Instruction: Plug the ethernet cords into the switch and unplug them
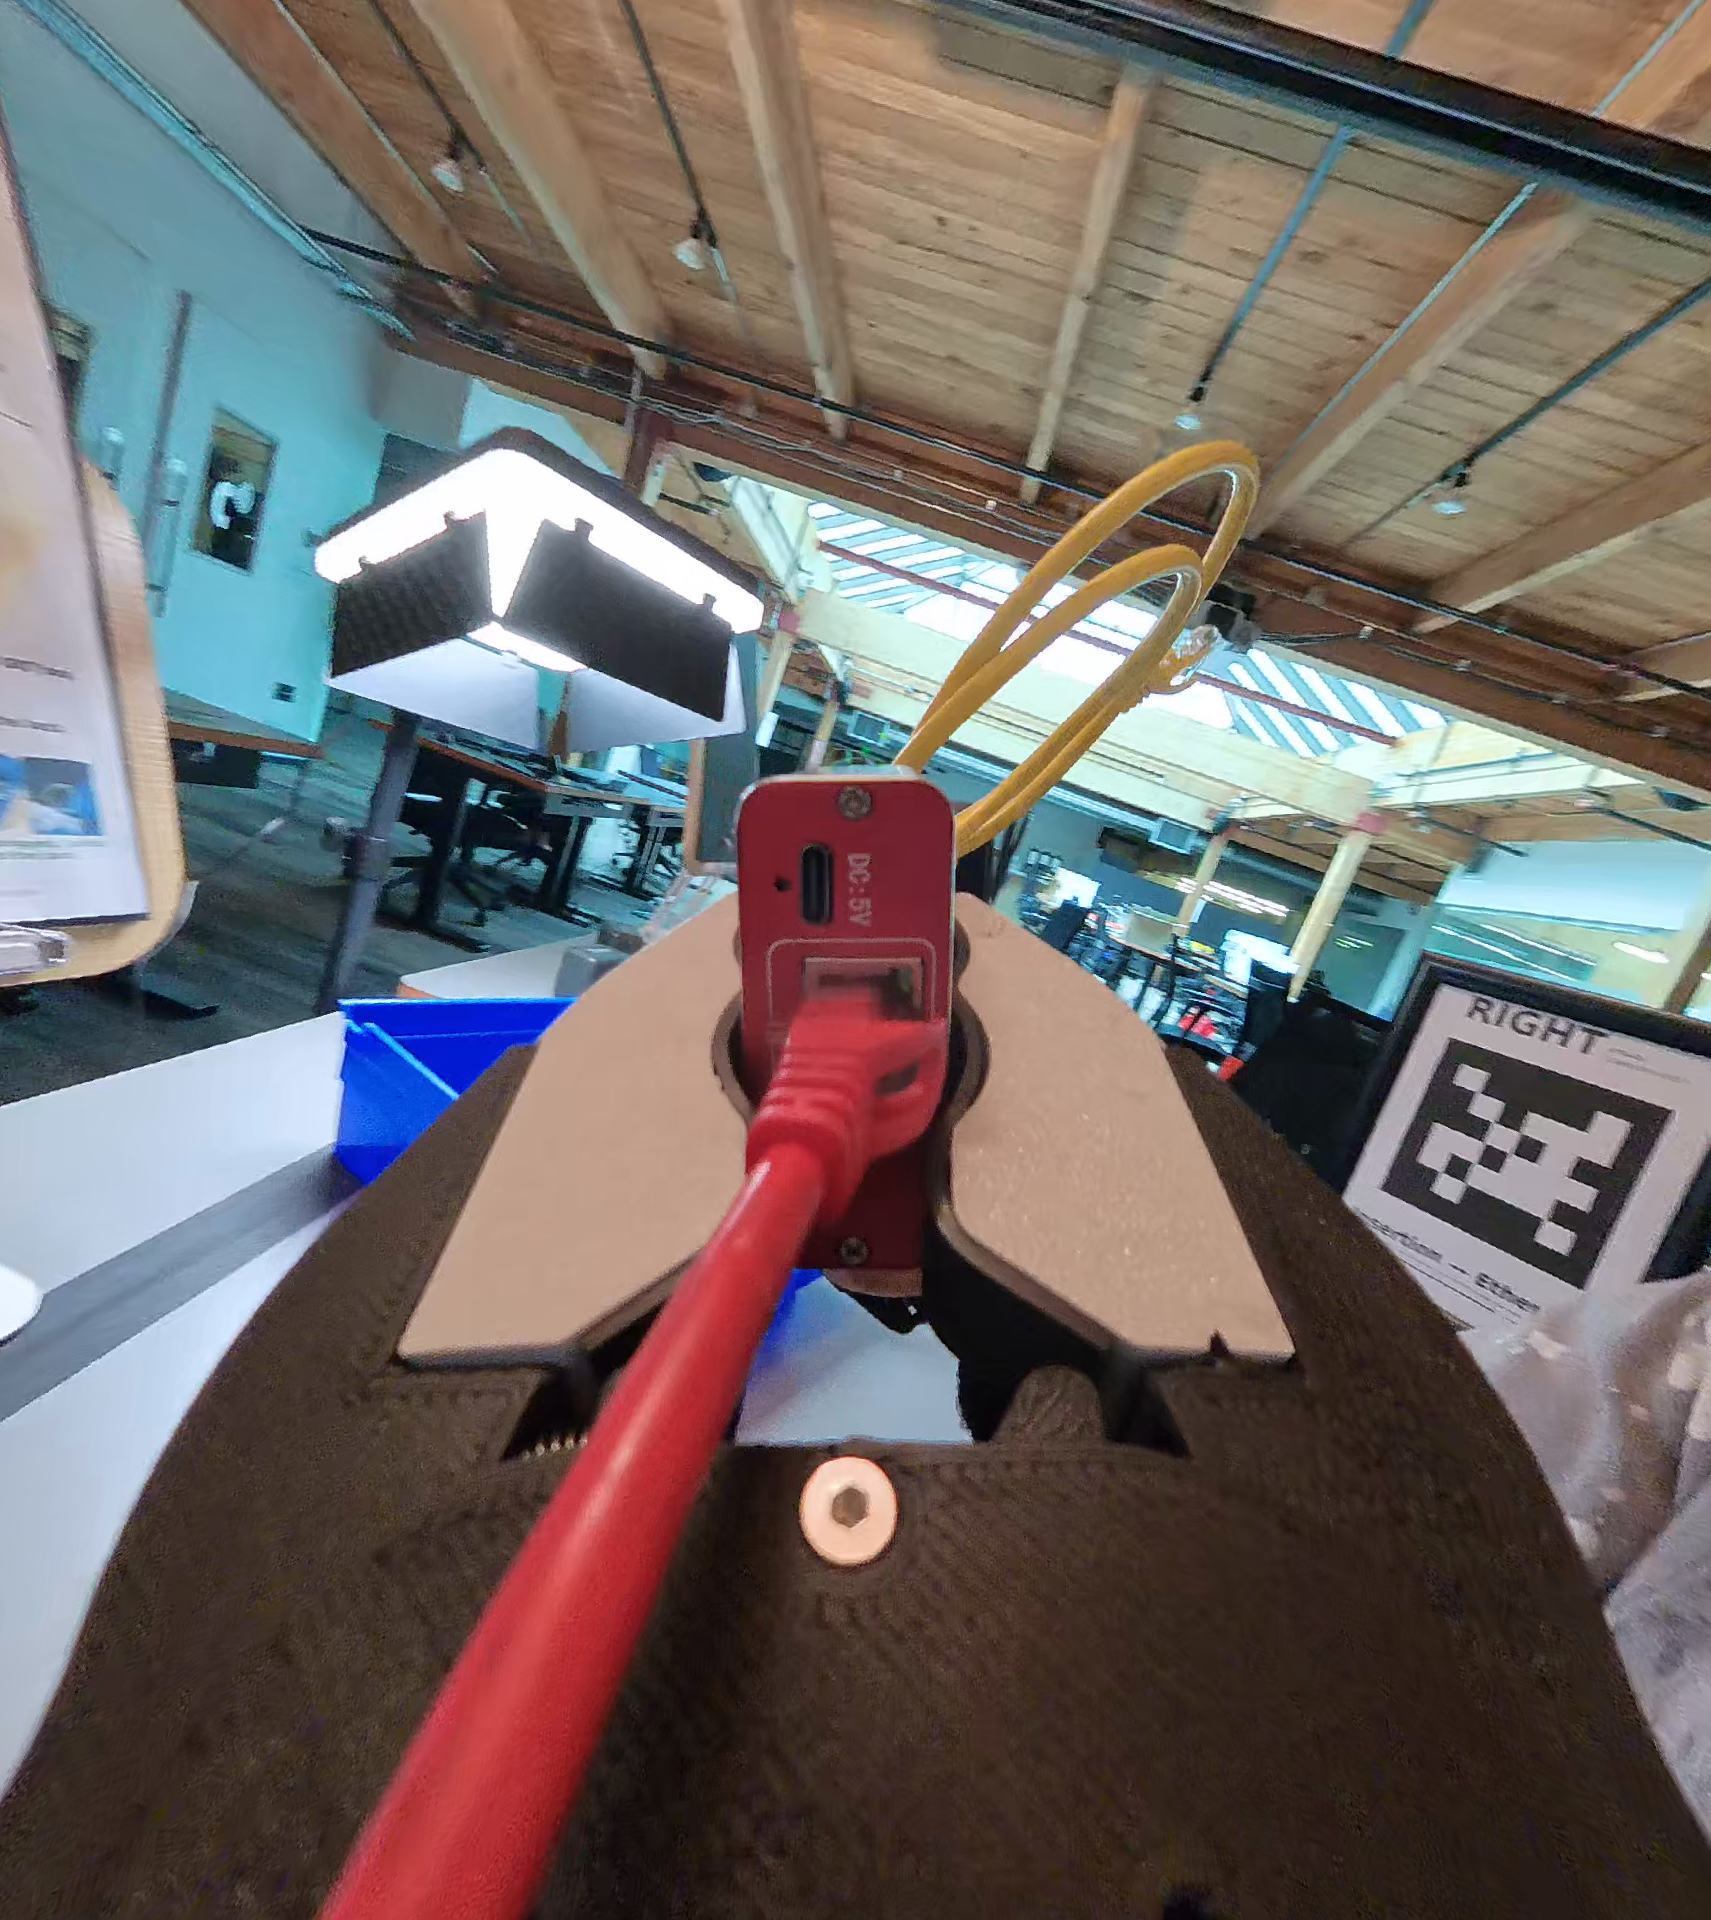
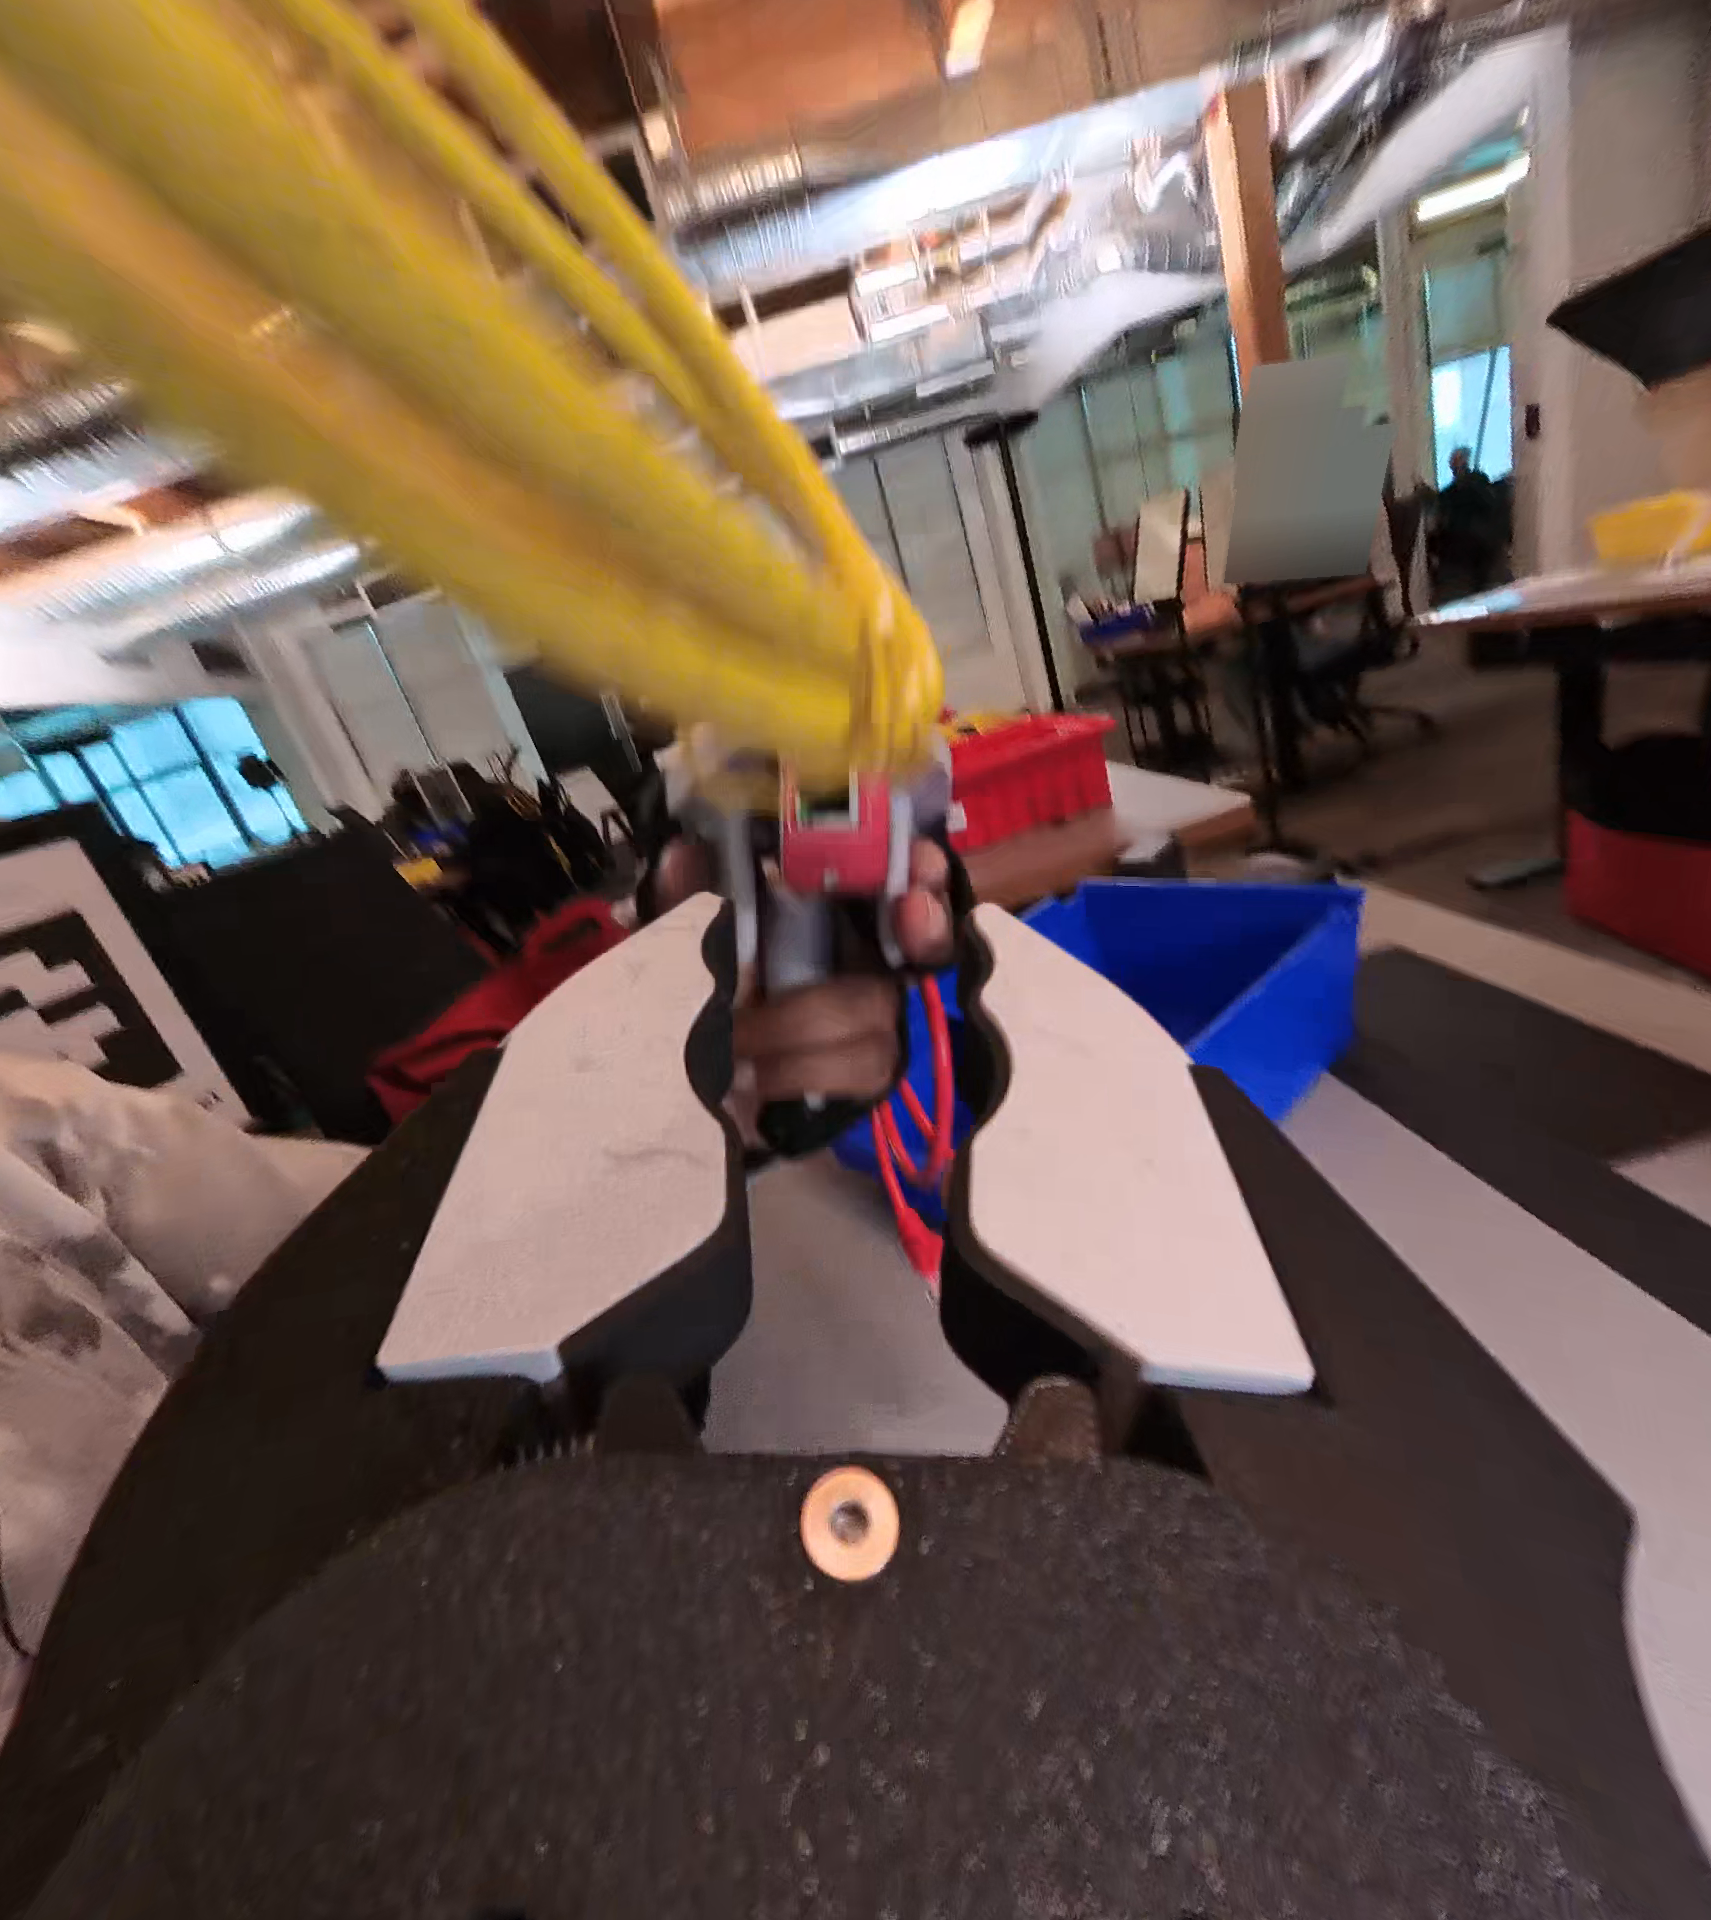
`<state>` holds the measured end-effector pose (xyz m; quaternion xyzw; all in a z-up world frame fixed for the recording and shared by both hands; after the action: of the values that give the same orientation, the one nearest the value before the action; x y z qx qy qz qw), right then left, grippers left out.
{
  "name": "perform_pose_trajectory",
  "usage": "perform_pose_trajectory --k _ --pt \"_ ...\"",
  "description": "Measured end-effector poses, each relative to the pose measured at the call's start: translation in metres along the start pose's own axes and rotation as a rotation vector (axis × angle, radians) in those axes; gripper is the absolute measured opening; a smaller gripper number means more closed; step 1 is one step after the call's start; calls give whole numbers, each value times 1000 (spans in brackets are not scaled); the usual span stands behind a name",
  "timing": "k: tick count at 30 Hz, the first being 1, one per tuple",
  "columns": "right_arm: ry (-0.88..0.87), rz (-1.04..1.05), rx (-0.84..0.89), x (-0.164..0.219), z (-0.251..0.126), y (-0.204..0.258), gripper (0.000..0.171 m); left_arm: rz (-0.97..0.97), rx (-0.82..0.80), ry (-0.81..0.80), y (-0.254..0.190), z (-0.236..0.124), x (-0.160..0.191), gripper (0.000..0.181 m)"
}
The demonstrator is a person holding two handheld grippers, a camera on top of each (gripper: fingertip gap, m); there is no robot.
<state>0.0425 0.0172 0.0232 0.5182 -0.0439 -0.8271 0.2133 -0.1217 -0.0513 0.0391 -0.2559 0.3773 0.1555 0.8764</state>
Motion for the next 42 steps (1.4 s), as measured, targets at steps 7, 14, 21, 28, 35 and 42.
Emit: perform_pose_trajectory --k 7,14,21,28,35,42 --pt "-56 -52 -33 -14 -10 14 19 24 81 106 -13 18 37 30" --pt "20 -121 -64 -17 -20 18 15 24 103 158 -15 20 45 29" --pt "91 -221 -123 -14 -16 35 13 67 210 152 -26 17 34 32" --pt "96 -287 -101 -15 -12 42 9 167 210 201 -34 16 28 30" --pt "55 -334 -15 -19 -13 37 11 275 101 140 -39 20 31 30" --pt "48 -395 11 -19 -13 36 11 379 53 136 -42 22 29 30"
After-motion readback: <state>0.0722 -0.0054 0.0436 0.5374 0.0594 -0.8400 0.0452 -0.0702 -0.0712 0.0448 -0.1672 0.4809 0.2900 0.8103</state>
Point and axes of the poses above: each gripper's, where its closed fingertips meet, z out along the fingers, x out of its underside, y = z × x across the jaws, the point moved 8 cm from there along -z, back along the fingers, and after that the axes turned 15 degrees about -y, right-handed, at the moved point
